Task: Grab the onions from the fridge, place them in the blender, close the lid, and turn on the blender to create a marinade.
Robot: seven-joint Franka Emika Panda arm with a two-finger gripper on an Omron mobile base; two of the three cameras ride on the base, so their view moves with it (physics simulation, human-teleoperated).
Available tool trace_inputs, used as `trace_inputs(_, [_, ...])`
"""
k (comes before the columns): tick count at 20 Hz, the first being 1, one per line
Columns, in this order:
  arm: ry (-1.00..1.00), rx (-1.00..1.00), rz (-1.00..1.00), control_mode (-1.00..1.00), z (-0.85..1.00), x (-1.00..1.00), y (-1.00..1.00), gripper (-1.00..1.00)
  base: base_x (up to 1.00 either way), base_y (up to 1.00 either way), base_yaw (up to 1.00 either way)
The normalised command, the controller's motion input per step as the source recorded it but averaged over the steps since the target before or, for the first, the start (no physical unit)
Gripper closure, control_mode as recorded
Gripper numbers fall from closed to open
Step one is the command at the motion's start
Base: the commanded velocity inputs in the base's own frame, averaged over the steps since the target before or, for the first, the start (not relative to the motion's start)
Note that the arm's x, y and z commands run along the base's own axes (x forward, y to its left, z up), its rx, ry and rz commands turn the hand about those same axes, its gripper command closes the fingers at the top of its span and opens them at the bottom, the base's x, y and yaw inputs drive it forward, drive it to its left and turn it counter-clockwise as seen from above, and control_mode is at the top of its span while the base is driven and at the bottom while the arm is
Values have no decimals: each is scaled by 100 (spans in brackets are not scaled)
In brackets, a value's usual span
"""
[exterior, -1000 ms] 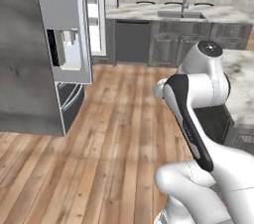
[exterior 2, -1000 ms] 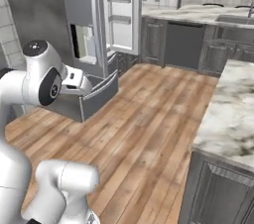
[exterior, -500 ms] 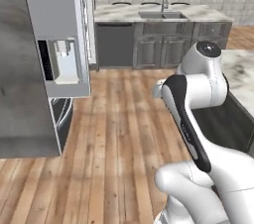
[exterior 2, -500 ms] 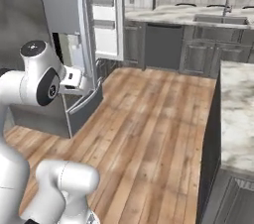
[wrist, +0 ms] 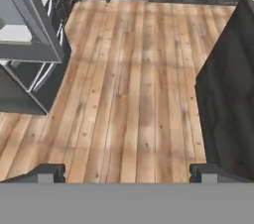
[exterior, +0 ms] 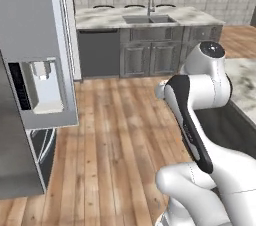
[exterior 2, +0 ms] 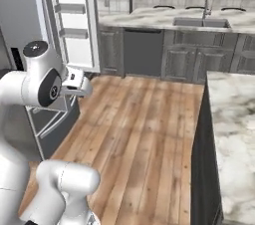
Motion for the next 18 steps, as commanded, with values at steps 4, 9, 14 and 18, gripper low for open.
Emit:
trace_inputs(4, [0,0,0,100,0,0,0,-100,100,12,-12])
trace_inputs(9, [0,0,0,100,0,0,0,-100,100,18,-5])
trace_inputs(14, [0,0,0,100,0,0,0,-100,96,0,1])
trace_inputs(18, [0,0,0,100,0,0,0,-100,87,0,19])
